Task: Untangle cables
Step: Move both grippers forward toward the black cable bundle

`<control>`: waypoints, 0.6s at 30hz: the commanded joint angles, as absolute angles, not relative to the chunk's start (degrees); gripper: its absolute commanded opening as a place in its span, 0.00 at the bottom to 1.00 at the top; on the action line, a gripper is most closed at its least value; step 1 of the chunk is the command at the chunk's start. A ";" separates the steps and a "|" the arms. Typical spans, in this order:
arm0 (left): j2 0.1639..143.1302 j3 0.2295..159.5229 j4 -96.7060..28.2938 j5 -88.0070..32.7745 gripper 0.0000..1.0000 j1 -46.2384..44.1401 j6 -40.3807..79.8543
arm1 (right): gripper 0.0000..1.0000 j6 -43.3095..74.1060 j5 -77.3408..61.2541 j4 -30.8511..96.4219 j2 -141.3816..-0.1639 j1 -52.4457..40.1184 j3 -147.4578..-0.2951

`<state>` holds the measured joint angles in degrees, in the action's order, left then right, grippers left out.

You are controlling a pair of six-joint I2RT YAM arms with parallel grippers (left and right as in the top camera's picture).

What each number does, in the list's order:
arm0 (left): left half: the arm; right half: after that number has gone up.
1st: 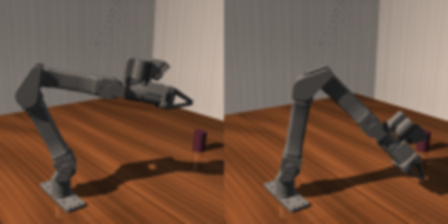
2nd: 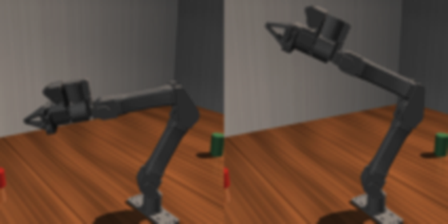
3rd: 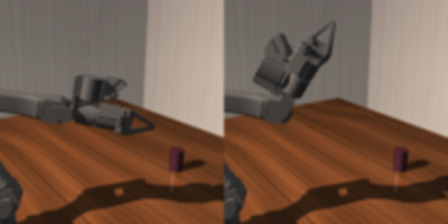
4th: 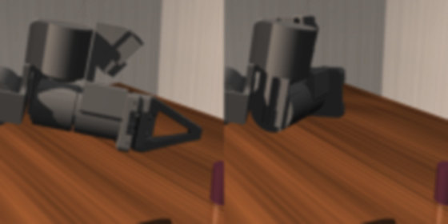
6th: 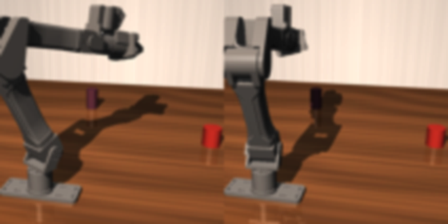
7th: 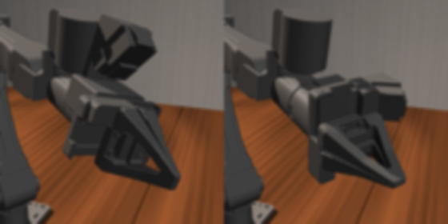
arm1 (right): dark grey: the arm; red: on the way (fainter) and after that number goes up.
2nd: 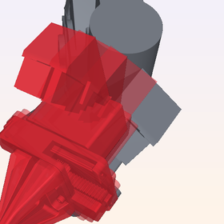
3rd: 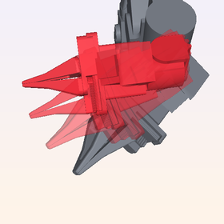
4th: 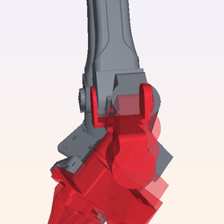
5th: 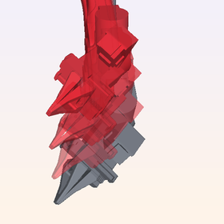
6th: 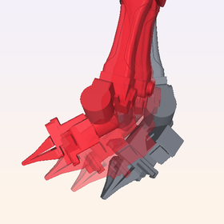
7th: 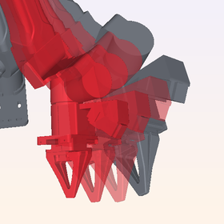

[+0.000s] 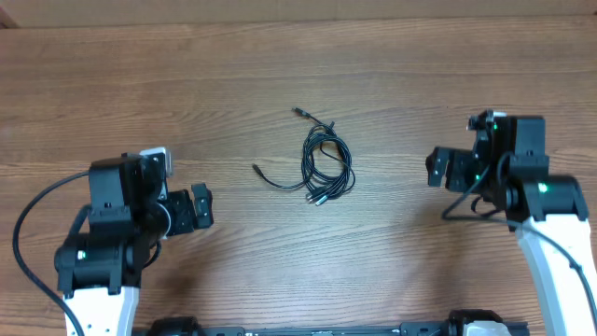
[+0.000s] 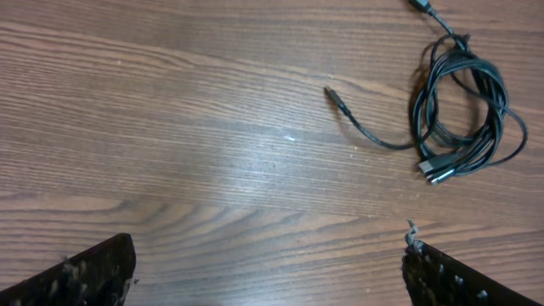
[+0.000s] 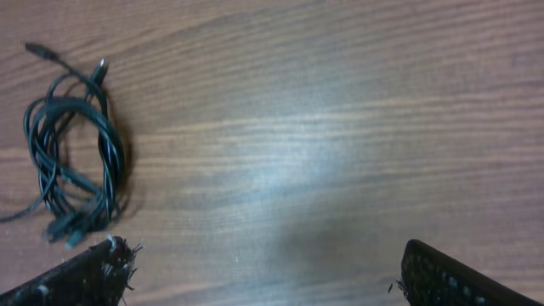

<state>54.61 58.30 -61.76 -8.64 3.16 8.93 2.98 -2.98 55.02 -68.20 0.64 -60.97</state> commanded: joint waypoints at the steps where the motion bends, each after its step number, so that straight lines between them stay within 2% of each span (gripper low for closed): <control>1: 57.34 59.94 -62.52 -9.93 1.00 3.75 10.76 | 1.00 3.20 -4.27 54.43 -70.22 0.34 -62.94; 7: 62.37 59.94 -57.98 -11.09 1.00 3.75 12.05 | 1.00 2.72 -16.12 50.57 -70.52 0.34 -62.98; 11: 64.66 60.03 -52.12 -16.71 1.00 3.64 12.03 | 1.00 2.55 -23.29 44.80 -70.54 -0.05 -62.98; 18: 66.61 60.99 -48.90 -15.25 0.99 -1.52 9.08 | 0.99 2.52 -14.28 40.97 -71.37 -8.88 -62.98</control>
